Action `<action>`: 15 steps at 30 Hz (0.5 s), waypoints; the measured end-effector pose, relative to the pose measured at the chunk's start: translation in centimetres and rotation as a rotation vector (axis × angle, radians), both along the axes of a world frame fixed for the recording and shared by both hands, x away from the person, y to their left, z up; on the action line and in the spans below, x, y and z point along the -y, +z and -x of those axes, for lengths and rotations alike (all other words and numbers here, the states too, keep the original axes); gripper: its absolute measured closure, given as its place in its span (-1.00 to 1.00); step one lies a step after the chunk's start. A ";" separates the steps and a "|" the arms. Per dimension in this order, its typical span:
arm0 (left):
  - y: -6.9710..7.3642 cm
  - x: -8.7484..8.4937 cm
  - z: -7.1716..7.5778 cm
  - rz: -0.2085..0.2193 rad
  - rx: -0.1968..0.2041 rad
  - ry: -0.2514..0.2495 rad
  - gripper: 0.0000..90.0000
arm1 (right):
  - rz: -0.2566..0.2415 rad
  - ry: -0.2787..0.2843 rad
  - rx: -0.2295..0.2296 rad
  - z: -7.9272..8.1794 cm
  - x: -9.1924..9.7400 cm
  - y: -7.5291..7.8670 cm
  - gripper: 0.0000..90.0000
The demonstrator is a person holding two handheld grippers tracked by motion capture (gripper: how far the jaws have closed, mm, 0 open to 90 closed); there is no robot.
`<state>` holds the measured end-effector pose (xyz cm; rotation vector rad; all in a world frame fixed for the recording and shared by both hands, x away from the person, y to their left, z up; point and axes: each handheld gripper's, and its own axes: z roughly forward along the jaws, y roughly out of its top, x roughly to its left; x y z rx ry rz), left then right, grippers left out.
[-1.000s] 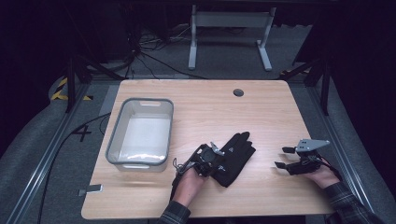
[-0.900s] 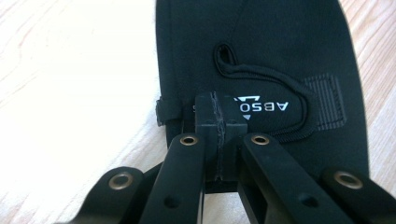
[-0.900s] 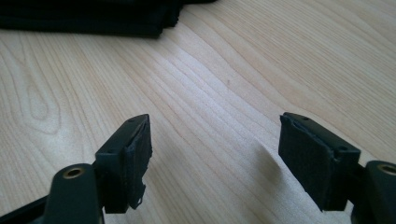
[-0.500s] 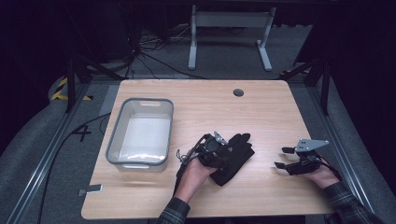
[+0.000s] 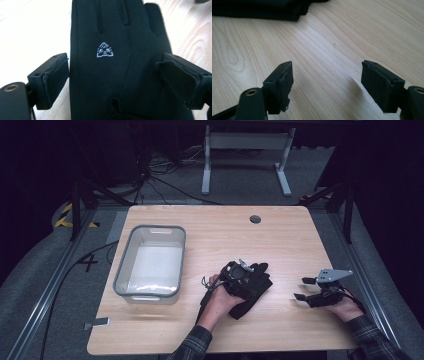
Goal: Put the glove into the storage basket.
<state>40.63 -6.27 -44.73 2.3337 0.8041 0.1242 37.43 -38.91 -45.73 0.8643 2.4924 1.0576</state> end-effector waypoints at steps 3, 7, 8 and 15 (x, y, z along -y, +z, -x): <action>-0.4 0.3 0.0 -0.015 -0.003 -0.001 -0.81 | 0.000 0.000 0.001 0.0 0.0 0.0 -0.40; -1.1 0.4 0.0 -0.025 -0.014 0.001 -0.87 | 0.000 0.000 0.001 0.0 0.0 0.0 -0.40; -1.1 0.4 0.0 -0.027 -0.012 -0.001 -0.87 | 0.000 0.000 0.001 0.0 0.0 0.0 -0.40; -0.9 0.5 0.4 -0.043 0.006 -0.024 -0.65 | 0.001 0.002 0.001 0.0 0.0 0.0 -0.40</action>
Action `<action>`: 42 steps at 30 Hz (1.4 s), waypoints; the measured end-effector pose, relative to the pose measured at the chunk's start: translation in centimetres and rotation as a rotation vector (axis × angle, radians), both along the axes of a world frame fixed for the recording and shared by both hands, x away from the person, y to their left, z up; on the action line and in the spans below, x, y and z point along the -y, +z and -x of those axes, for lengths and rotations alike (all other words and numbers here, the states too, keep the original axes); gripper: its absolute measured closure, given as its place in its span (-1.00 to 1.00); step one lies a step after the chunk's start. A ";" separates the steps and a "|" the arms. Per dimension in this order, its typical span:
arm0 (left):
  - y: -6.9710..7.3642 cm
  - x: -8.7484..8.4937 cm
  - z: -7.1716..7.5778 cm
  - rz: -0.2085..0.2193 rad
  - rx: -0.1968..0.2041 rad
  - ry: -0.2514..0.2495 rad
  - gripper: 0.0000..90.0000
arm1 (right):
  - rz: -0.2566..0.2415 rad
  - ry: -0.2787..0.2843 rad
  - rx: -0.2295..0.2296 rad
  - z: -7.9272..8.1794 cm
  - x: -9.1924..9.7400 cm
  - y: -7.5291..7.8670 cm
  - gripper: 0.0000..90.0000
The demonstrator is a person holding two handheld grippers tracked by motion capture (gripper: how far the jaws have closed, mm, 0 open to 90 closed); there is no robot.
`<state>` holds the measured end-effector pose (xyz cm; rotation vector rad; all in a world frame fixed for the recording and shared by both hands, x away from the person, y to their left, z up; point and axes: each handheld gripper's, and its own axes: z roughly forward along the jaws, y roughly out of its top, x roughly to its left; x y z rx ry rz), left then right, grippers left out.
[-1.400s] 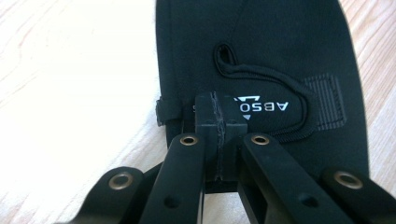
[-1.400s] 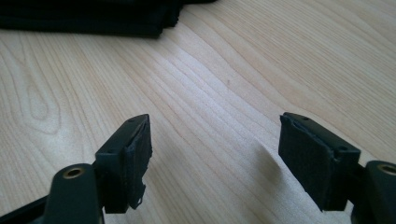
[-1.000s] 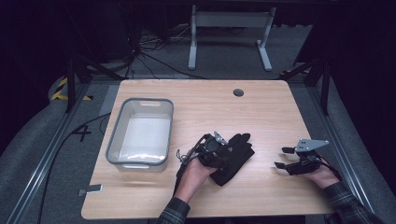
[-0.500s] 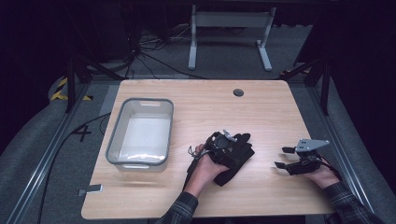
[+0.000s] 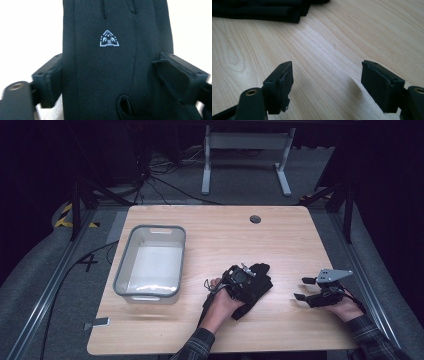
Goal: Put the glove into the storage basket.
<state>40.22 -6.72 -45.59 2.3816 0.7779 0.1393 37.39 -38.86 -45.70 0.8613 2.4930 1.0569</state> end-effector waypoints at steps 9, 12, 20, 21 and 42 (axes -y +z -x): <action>0.5 -0.4 0.2 0.048 -0.047 -0.093 0.38 | 0.000 0.003 0.000 0.0 -0.1 0.0 -0.40; 0.4 -0.5 0.0 0.066 -0.065 -0.101 0.48 | 0.001 0.003 0.000 0.0 -0.1 0.0 -0.40; 1.2 -0.9 -0.2 0.075 -0.100 -0.111 0.52 | -0.001 0.001 0.001 0.0 0.0 0.0 -0.40; 1.3 -1.1 -0.1 0.080 -0.097 -0.109 0.52 | -0.003 0.001 0.001 0.0 0.0 0.0 -0.40; 6.8 -4.7 -0.2 0.139 -0.062 -0.060 0.50 | -0.002 -0.002 -0.012 -0.4 -0.3 -1.0 -0.78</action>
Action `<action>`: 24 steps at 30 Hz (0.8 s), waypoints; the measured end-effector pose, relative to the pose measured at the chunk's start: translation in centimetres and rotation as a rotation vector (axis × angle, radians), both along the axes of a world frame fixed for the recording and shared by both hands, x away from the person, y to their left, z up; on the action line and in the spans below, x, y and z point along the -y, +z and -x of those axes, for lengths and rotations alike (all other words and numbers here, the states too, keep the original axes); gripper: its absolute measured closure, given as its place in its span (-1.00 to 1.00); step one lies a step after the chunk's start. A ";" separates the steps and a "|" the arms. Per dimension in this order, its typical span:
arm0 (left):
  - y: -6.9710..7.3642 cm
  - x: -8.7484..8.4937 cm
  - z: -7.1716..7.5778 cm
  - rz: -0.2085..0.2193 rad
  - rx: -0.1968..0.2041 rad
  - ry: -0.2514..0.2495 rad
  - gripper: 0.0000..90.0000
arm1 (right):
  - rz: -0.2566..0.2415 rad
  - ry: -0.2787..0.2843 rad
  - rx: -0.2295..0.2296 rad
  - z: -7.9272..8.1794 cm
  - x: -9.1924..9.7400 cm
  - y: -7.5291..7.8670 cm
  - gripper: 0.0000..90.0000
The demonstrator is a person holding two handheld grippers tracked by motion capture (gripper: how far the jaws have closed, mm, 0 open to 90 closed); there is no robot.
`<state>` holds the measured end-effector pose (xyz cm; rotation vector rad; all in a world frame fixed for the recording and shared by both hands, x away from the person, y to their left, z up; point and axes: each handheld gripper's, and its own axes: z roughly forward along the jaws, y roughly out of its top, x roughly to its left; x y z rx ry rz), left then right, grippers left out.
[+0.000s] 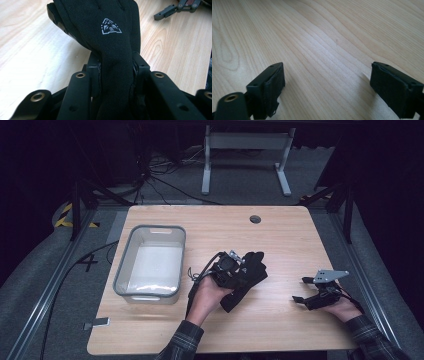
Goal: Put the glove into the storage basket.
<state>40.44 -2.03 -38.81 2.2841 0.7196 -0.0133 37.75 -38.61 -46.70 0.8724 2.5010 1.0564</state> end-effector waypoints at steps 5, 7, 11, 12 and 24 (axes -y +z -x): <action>1.2 -1.2 -0.2 0.001 0.009 0.018 0.50 | 0.003 0.004 -0.006 0.0 -0.1 0.0 -0.82; 1.9 -1.9 -0.4 0.005 0.013 0.026 0.50 | 0.005 0.004 -0.006 -0.1 -0.1 0.0 -0.83; 2.7 -3.0 -0.6 0.001 0.023 0.038 0.50 | 0.005 0.003 -0.007 -0.1 -0.1 0.0 -0.83; 2.9 -3.3 -0.6 0.004 0.026 0.043 0.50 | 0.005 0.002 -0.008 -0.1 -0.1 0.0 -0.83; 4.3 -6.7 -1.0 0.006 0.052 0.097 0.50 | 0.023 -0.014 -0.017 -0.2 -0.2 -0.1 -1.00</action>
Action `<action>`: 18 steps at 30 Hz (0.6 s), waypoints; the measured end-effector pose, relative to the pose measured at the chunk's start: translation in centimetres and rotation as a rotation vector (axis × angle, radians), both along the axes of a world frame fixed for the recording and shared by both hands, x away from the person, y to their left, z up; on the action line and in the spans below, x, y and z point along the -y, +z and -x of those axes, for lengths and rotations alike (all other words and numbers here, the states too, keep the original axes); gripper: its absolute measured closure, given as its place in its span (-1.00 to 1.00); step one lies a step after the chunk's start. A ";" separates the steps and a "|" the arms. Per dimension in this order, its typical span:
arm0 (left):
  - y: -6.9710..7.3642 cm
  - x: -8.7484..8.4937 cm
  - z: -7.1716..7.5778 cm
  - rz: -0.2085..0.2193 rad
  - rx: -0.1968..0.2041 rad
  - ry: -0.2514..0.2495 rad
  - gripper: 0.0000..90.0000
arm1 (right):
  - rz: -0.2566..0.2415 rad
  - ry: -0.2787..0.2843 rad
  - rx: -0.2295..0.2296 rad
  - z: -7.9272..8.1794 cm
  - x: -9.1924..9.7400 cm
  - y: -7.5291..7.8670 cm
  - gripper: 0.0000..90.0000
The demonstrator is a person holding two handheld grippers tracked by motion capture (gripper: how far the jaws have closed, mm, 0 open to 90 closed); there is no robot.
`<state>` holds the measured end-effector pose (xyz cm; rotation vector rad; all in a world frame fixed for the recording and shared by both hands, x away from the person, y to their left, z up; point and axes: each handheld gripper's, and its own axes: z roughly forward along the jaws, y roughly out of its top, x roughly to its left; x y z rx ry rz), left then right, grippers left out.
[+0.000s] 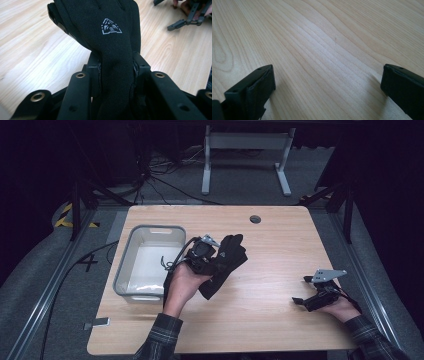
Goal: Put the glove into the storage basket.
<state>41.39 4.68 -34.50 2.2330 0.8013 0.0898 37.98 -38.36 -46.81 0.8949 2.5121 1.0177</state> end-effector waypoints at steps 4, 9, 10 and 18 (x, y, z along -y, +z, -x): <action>0.2 -1.3 -0.1 0.000 0.007 0.026 0.49 | 0.000 0.000 0.000 0.0 0.0 0.0 -1.00; 0.4 -3.1 -0.2 0.006 0.013 0.066 0.49 | -0.001 0.001 -0.001 0.0 0.0 0.0 -1.00; 0.4 -3.1 -0.2 0.006 0.013 0.066 0.49 | -0.001 0.002 -0.001 0.0 0.0 0.0 -1.00; 0.8 -6.2 -0.2 0.017 0.017 0.142 0.49 | -0.001 0.003 -0.001 0.0 0.0 0.0 -1.00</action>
